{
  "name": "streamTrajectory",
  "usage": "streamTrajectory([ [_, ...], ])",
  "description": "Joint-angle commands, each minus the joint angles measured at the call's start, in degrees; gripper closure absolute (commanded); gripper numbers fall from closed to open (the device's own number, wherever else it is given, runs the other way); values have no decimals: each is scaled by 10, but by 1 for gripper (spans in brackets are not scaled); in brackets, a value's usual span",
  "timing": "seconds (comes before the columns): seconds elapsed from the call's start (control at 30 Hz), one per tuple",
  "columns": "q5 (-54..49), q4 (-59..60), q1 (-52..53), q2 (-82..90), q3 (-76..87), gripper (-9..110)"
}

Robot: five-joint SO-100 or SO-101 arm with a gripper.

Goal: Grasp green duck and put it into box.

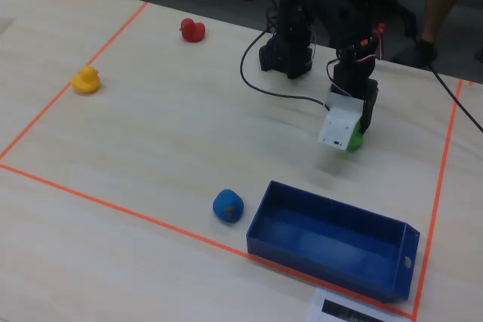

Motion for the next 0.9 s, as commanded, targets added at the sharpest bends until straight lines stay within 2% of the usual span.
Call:
streamTrajectory([
  [0.0, -6, -1, -8, 0, 2, 101],
  [0.27, -12, 17, 11, 20, -4, 101],
  [0.4, -6, 18, 115, 73, -38, 101],
  [0.57, 42, -99, 279, 157, -18, 101],
  [0.73, 34, -134, 340, 223, -12, 101],
  [0.87, 33, -143, 357, 265, -68, 101],
])
